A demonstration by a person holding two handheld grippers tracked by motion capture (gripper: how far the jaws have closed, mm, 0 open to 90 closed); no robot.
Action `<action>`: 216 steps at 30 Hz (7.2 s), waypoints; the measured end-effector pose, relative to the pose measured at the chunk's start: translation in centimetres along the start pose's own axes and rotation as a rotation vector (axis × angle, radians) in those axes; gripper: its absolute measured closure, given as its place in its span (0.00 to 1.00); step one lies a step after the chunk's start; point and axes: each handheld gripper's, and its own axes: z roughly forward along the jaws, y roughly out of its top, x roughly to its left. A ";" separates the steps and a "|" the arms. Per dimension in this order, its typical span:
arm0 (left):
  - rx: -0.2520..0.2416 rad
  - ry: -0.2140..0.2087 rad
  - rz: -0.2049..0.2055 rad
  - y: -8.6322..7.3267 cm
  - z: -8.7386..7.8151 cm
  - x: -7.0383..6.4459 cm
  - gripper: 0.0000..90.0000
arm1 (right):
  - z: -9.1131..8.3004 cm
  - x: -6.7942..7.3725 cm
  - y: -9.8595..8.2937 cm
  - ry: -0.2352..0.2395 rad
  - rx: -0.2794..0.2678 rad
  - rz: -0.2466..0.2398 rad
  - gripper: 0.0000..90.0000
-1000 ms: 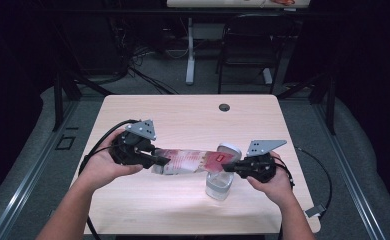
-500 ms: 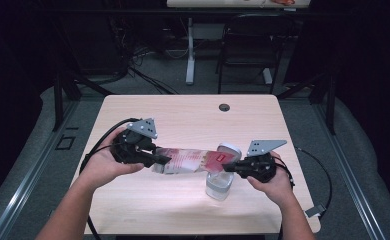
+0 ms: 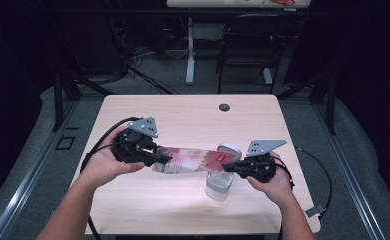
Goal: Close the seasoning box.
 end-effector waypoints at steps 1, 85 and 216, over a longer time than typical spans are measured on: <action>0.000 -0.001 -0.001 0.0 0.0 0.0 0.82 | 0.0 0.0 0.0 0.000 0.000 0.000 0.99; -0.009 -0.017 0.010 0.7 0.0 0.0 0.83 | -0.2 0.3 0.0 -0.031 0.018 -0.009 0.98; -0.020 -0.031 0.027 1.9 0.1 -0.1 0.88 | -0.2 -0.2 -0.3 -0.005 0.008 0.013 0.97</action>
